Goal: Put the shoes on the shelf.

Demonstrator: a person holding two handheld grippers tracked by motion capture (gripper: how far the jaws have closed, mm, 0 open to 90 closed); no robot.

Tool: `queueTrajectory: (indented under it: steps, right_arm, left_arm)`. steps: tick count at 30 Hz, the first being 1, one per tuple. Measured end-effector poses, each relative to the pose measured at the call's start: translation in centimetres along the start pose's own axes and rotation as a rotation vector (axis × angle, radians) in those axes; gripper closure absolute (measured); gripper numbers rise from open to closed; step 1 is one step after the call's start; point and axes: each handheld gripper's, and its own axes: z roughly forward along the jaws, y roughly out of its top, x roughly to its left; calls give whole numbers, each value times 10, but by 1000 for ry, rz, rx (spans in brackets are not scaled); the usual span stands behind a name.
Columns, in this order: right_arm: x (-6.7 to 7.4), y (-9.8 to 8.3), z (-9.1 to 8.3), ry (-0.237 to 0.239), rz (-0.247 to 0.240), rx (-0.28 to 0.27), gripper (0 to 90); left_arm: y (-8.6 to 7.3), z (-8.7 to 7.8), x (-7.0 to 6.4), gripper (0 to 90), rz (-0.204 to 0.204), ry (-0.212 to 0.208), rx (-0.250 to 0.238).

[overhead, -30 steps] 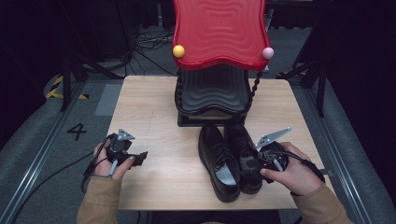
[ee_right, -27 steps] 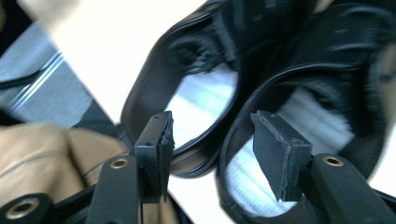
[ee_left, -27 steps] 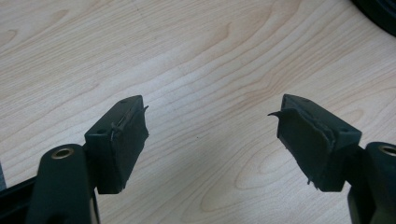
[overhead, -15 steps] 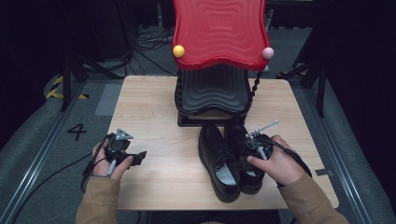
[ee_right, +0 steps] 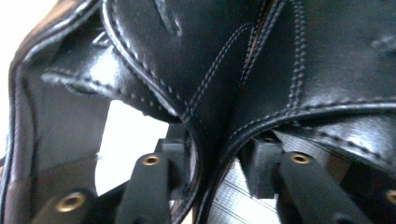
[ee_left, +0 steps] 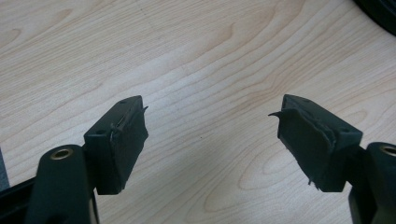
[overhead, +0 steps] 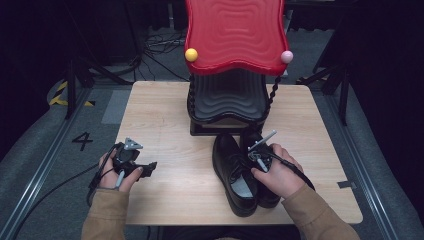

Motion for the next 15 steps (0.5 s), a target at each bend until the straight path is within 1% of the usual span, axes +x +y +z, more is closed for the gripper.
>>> queueTrajectory:
  steps: [3, 5, 6, 9, 13, 14, 15]
  right_arm:
    - [5, 1, 3, -50, -6, 4, 715]
    - [7, 2, 5, -62, 3, 5, 731]
    - [7, 3, 5, -65, 10, 10, 735]
    - [7, 4, 6, -72, 6, 17, 745]
    - [5, 5, 6, -55, -53, 32, 742]
    - [5, 5, 6, -55, -53, 32, 742]
    - [5, 5, 6, -55, -64, 36, 742]
  left_arm:
    - [0, 0, 0, 244, -3, 0, -2]
    - [0, 0, 0, 244, -2, -1, -2]
    - [0, 0, -1, 244, -2, -2, -1]
    - [1, -1, -1, 244, 1, 0, -5]
    - [1, 1, -1, 243, -1, -4, -4]
    - [1, 1, -1, 244, -1, -4, -4]
    - [2, 1, -2, 244, -2, -5, -3]
